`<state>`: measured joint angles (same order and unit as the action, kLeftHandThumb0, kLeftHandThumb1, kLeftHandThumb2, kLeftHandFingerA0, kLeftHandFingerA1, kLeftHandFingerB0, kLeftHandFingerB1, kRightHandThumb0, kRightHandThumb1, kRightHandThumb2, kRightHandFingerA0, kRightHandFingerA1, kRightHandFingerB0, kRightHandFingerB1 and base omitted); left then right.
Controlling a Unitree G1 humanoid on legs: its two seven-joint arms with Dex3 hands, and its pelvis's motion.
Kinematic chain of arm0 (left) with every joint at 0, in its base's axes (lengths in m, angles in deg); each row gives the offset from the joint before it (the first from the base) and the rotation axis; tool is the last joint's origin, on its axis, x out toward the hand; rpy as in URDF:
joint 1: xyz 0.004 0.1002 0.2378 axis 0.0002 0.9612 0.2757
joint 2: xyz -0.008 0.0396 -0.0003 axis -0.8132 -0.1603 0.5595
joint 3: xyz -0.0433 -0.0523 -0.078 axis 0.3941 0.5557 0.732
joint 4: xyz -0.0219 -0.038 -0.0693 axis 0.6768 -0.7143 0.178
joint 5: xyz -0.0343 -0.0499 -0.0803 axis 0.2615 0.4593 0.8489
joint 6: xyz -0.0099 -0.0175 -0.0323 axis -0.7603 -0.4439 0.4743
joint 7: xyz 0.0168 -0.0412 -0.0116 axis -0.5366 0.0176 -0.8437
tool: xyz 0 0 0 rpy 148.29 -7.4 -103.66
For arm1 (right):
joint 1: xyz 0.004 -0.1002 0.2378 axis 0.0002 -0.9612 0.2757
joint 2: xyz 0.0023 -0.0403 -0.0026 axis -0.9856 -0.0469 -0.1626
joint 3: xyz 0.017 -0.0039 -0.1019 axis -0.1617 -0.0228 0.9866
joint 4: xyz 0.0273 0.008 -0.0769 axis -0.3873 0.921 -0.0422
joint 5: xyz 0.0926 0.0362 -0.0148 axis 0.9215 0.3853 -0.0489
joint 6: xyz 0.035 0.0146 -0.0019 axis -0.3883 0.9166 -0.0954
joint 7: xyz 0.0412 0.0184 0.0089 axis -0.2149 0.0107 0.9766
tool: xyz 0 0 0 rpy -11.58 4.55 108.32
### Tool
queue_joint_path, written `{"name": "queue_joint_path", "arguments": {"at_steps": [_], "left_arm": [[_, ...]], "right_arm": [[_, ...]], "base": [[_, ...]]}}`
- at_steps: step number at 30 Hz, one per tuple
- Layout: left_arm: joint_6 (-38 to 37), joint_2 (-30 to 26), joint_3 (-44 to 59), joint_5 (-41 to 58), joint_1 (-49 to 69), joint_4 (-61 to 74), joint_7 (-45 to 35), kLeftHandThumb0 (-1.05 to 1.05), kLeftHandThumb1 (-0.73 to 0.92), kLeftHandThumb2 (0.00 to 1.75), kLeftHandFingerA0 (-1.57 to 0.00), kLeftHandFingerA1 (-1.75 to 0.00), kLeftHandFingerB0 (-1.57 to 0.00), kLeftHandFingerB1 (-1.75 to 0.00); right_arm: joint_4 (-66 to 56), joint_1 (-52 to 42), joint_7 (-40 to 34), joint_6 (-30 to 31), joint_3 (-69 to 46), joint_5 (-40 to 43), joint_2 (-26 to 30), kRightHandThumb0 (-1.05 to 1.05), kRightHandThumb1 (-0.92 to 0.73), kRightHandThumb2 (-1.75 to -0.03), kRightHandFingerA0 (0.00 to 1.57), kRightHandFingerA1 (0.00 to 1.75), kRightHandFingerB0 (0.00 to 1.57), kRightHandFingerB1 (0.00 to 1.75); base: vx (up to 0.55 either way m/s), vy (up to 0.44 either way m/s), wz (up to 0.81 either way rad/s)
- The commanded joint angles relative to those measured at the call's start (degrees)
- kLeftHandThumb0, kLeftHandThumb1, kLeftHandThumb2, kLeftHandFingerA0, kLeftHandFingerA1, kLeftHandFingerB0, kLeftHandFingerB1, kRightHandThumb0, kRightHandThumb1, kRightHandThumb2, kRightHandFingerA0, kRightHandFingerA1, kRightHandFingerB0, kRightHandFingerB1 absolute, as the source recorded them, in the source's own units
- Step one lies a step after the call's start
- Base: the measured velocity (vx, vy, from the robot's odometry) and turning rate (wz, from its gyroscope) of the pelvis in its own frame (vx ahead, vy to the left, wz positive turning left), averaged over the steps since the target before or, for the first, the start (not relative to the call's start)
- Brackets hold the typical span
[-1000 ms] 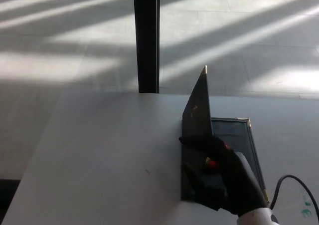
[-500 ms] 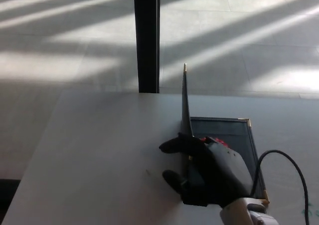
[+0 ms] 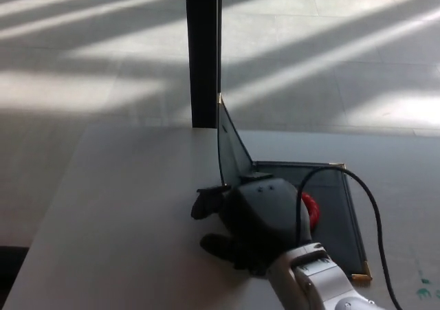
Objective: There is a diary kept infront of the robot and the robot uses its right hand to grab its cover and puses it to the left to open it.
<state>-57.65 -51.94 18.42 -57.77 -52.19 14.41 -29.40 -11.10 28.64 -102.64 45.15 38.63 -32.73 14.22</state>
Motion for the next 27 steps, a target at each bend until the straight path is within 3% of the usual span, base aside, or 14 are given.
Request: {"name": "queue_joint_path", "arguments": {"at_steps": [1, 3, 4, 8, 9, 10, 12, 13, 14, 20, 21, 23, 24, 27], "left_arm": [[0.7, -3.6, -3.5, -3.6, -3.7, -0.9, 0.6, -0.80, 0.92, 1.00, -0.40, -1.13, -0.32, -0.92], [1.2, -3.4, -4.7, -4.2, -4.4, -0.5, 0.7, -0.79, 0.92, 1.00, -0.38, -1.12, -0.32, -0.91], [1.1, -3.1, -4.8, -3.8, -4.7, -0.1, 0.4, -0.80, 0.92, 1.00, -0.36, -1.14, -0.31, -0.95], [1.1, -2.5, -6.8, -4.3, -6.4, 0.2, 0.1, -0.83, 0.92, 1.01, -0.38, -1.19, -0.31, -0.98], [1.1, -2.5, -7.1, -4.3, -6.7, 0.2, 0.3, -0.88, 0.91, 1.14, -0.43, -1.02, -0.39, -0.87], [1.4, -2.5, -7.8, -4.5, -7.5, 0.5, 0.3, -0.85, 0.92, 1.03, -0.38, -1.23, -0.29, -0.96], [1.5, -2.4, -8.5, -4.5, -8.3, 0.3, 0.3, -0.85, 0.92, 1.03, -0.38, -1.23, -0.29, -0.96], [1.3, -2.3, -8.2, -4.0, -8.3, 0.5, 0.8, -0.90, 0.91, 1.14, -0.44, -1.06, -0.40, -0.90], [1.5, -2.0, -8.3, -3.9, -9.7, 0.1, 1.5, -0.86, 0.92, 1.00, -0.41, -1.26, -0.33, -1.04], [1.8, -1.7, -9.7, -4.5, -10.1, -0.5, 0.6, -0.90, 0.92, 1.00, -0.40, -1.27, -0.34, -1.05], [1.6, -1.8, -9.6, -4.4, -10.2, -0.9, 0.8, -0.93, 0.87, 1.13, -0.45, -1.05, -0.44, -0.90], [1.5, -1.7, -9.7, -4.5, -10.6, -1.1, 0.9, -0.93, 0.87, 1.13, -0.45, -1.05, -0.44, -0.90], [1.5, -1.7, -9.7, -4.4, -10.6, -1.1, 1.1, -0.87, 0.92, 0.97, -0.43, -1.24, -0.40, -1.03], [1.2, -1.6, -9.7, -4.6, -10.8, -1.5, 1.6, -0.87, 0.92, 0.96, -0.46, -1.24, -0.41, -1.03]], "right_arm": [[14.0, 15.5, 17.2, -5.4, 17.7, -20.3, -11.0, -0.61, -0.42, -0.87, 0.87, 0.71, 0.79, 0.69], [14.9, 16.1, 17.6, -5.1, 18.7, -19.9, -12.5, -0.60, -0.42, -0.88, 0.88, 0.72, 0.79, 0.70], [15.7, 15.7, 16.4, -5.1, 19.1, -19.5, -13.9, -0.65, -0.44, -0.92, 0.94, 0.77, 0.88, 0.73], [17.3, 14.6, 13.7, -6.2, 19.2, -16.9, -18.3, -0.71, -0.44, -0.92, 0.96, 0.78, 0.87, 0.73], [17.6, 14.6, 13.5, -6.3, 19.0, -16.8, -18.7, -0.68, -0.57, -0.58, 1.05, 0.68, 0.94, 0.65], [18.0, 14.5, 13.6, -6.2, 18.8, -16.3, -20.1, -0.58, -0.55, -0.57, 1.04, 0.68, 0.92, 0.64], [18.3, 14.5, 14.0, -6.2, 18.2, -16.6, -20.4, -0.58, -0.55, -0.57, 1.04, 0.68, 0.92, 0.64], [18.8, 14.3, 13.1, -6.4, 18.1, -17.1, -21.3, -0.54, -0.51, -0.62, 1.05, 0.74, 0.92, 0.69], [18.9, 14.6, 14.1, -6.3, 17.3, -17.6, -21.5, -0.49, -0.51, -0.64, 1.04, 0.74, 0.91, 0.69], [19.4, 13.0, 16.7, -6.9, 15.6, -19.3, -23.4, -0.54, -0.51, -0.62, 1.10, 0.78, 0.91, 0.72], [18.9, 12.3, 17.6, -6.8, 15.3, -19.2, -23.5, -0.53, -0.51, -0.60, 1.08, 0.78, 0.89, 0.71], [18.8, 12.0, 18.0, -7.1, 14.6, -19.8, -23.3, -0.53, -0.51, -0.60, 1.08, 0.78, 0.89, 0.71], [18.4, 11.8, 18.4, -7.0, 14.7, -20.4, -23.3, -0.53, -0.52, -0.60, 1.04, 0.75, 0.89, 0.67], [16.8, 11.1, 20.2, -7.0, 14.2, -21.6, -23.1, -0.53, -0.53, -0.60, 1.02, 0.74, 0.88, 0.66]], "base": [[0.00, 0.000, 0.00], [0.00, 0.000, 0.00], [0.00, 0.000, 0.00], [0.00, 0.000, 0.00], [0.00, 0.000, 0.00], [0.00, 0.000, 0.00], [0.00, 0.000, 0.03], [0.00, 0.000, 0.00], [0.00, 0.000, 0.00], [0.00, 0.000, 0.00], [0.00, 0.000, 0.00], [0.00, 0.000, 0.00], [0.00, 0.000, 0.00], [0.00, 0.000, 0.00]]}}
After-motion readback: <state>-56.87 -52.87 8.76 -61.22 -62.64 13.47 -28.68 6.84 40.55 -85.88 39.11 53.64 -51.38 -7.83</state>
